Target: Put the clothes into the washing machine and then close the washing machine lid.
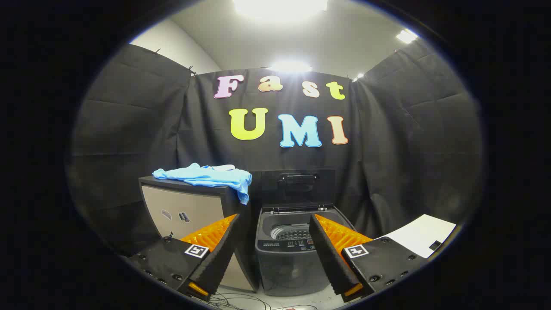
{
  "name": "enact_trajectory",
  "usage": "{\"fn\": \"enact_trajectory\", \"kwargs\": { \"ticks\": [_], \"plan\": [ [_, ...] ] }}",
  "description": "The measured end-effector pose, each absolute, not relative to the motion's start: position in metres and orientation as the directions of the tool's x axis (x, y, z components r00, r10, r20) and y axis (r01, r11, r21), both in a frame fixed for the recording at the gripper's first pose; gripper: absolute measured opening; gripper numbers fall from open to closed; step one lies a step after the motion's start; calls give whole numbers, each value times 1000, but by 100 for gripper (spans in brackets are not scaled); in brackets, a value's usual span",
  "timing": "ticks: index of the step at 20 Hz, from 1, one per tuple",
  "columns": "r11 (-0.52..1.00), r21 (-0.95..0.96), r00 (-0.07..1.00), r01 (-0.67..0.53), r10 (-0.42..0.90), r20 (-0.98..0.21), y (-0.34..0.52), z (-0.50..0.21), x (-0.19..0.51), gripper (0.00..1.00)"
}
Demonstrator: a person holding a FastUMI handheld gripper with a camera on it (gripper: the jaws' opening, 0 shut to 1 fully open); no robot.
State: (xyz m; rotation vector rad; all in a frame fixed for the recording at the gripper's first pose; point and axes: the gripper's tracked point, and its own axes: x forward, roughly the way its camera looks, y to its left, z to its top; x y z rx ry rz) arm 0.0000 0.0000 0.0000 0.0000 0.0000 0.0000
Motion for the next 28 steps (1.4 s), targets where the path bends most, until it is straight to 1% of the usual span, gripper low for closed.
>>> {"fn": "enact_trajectory", "kwargs": {
  "ticks": [8,20,28],
  "plan": [
    [1000,-22,1000,-3,3,2,2,0,-7,98],
    [1000,-1,1000,-4,4,3,5,-1,-8,98],
    [999,6,999,-39,39,12,14,15,2,98]
  ]
}}
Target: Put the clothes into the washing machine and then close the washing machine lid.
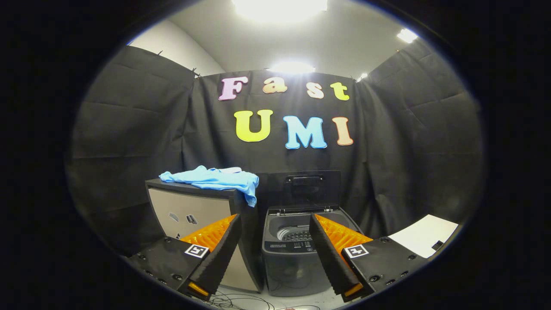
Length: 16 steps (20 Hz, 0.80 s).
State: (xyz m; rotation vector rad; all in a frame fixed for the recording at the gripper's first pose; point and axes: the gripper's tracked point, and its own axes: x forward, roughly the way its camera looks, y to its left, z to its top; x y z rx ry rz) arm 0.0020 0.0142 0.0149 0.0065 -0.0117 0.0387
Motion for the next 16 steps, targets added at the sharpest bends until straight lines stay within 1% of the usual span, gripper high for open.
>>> {"fn": "enact_trajectory", "kwargs": {
  "ticks": [7,13,16],
  "plan": [
    [994,5,993,-108,107,40,30,61,29,98],
    [984,14,981,-176,174,82,49,105,66,98],
    [978,-3,974,-210,210,88,61,116,83,98]
  ]
}}
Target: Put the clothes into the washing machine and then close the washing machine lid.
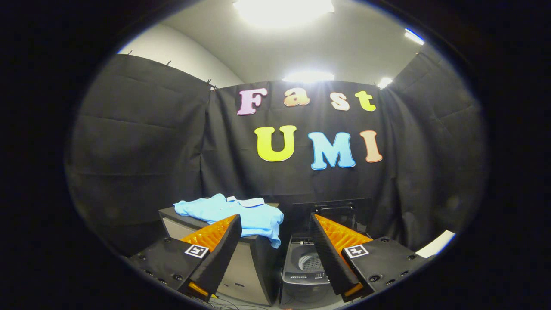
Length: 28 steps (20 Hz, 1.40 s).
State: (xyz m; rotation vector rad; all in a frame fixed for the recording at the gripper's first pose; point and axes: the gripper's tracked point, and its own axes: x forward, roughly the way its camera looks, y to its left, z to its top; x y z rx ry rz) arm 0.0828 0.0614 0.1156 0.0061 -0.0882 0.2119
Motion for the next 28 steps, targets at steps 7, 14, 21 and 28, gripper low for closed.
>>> {"fn": "enact_trajectory", "kwargs": {
  "ticks": [7,14,21,28],
  "plan": [
    [952,3,951,-305,305,48,105,133,128,98],
    [922,26,922,-385,386,-14,150,139,173,98],
    [908,25,905,-418,418,-83,181,135,218,98],
    [892,25,872,-452,447,-198,214,120,261,97]
  ]
}}
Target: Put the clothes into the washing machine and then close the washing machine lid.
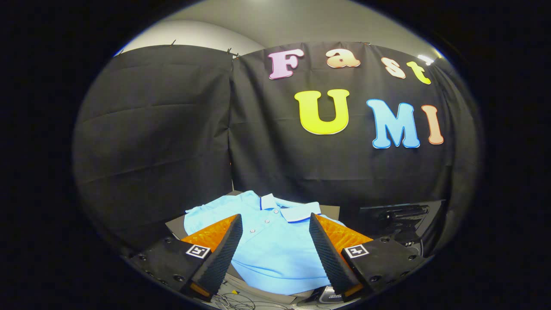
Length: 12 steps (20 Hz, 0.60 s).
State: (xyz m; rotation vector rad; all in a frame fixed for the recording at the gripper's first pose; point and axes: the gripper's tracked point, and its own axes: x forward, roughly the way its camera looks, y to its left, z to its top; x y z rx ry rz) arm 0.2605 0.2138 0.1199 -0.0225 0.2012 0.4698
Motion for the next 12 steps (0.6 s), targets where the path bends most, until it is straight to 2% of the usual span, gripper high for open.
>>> {"fn": "enact_trajectory", "kwargs": {
  "ticks": [12],
  "plan": [
    [874,92,802,-477,475,-362,263,94,317,97]
  ]
}}
